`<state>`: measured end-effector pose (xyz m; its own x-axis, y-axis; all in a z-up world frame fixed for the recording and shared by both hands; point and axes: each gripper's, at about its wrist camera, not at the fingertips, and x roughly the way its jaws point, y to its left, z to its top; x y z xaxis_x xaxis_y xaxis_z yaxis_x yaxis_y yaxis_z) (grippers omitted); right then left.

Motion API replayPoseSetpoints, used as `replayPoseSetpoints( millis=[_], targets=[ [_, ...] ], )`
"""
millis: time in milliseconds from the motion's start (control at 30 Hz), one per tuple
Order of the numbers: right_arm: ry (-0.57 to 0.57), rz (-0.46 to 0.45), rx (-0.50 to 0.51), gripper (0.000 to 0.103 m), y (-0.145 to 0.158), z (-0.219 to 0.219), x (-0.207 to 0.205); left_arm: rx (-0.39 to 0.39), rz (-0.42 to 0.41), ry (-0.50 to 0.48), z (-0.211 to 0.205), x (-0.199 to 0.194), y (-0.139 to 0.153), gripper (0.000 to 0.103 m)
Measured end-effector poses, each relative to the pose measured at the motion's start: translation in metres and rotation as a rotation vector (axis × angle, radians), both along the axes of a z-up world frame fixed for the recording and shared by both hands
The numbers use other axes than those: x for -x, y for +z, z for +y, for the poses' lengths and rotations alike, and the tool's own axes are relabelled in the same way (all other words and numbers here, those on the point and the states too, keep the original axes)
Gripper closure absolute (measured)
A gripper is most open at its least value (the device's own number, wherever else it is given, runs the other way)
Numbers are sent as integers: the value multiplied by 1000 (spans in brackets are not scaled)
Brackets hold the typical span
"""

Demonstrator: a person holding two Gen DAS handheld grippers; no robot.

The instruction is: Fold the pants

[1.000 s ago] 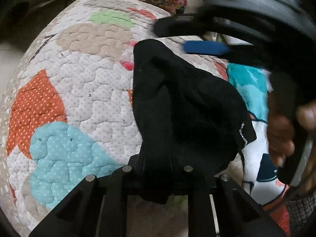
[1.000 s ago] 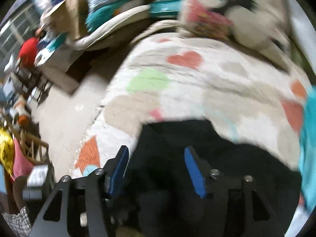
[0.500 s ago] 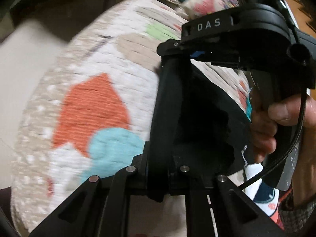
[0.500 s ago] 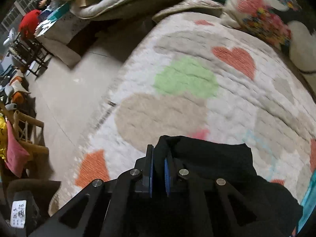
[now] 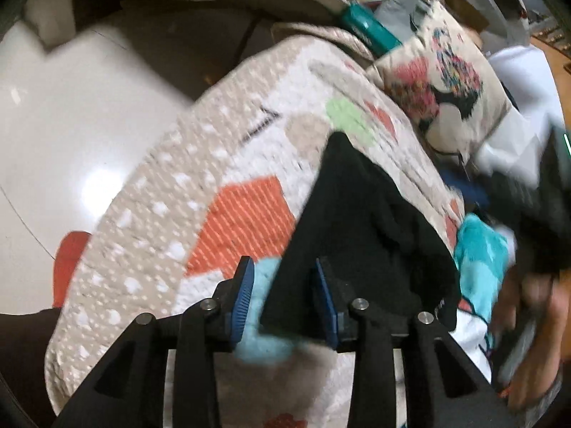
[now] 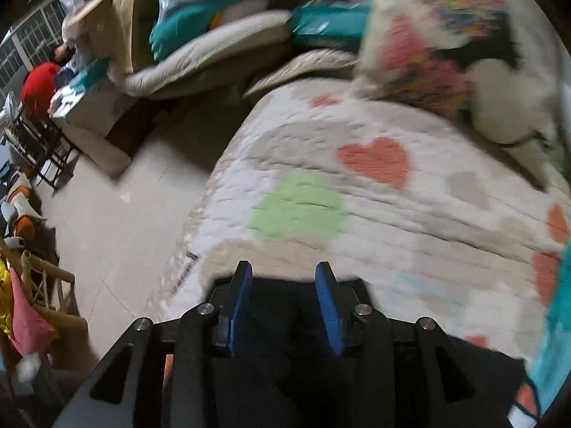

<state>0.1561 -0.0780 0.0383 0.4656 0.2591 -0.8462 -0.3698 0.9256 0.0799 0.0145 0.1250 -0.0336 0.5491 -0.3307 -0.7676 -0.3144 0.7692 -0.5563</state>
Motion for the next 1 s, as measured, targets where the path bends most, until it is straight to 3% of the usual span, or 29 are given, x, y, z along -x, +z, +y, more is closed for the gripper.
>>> replayPoseSetpoints(
  millis=[100,267,367,400,433,500,667,867,1000],
  targets=[
    [0,-8,-15,63,-2,-19,38,-24,9,-1,-2,-2,-3,66],
    [57,61,-94,63,-44,-26,92,-94,47,-61,-33,-19,-15,65],
    [-9,90,38,65,-80,-39,96,-109,37,-75,-38,-22,-15,60],
    [-32,80,38,63,-83,-48,96,-124,30,-77,-38,-21,-13,60],
    [-67,79,3,59,-82,-61,97,-141,24,-75,-39,-21,-11,60],
    [-229,63,-68,58,-69,-104,106,-146,15,-76,-40,-22,-9,60],
    [-467,-10,-320,55,-52,-189,147,-150,-22,-111,-53,-26,-1,60],
    [-655,83,-524,54,-86,-227,167,-211,-94,-169,-66,-24,16,59],
    [-674,71,-561,54,-92,-223,165,-265,-140,-243,-89,-37,43,52]
  ],
)
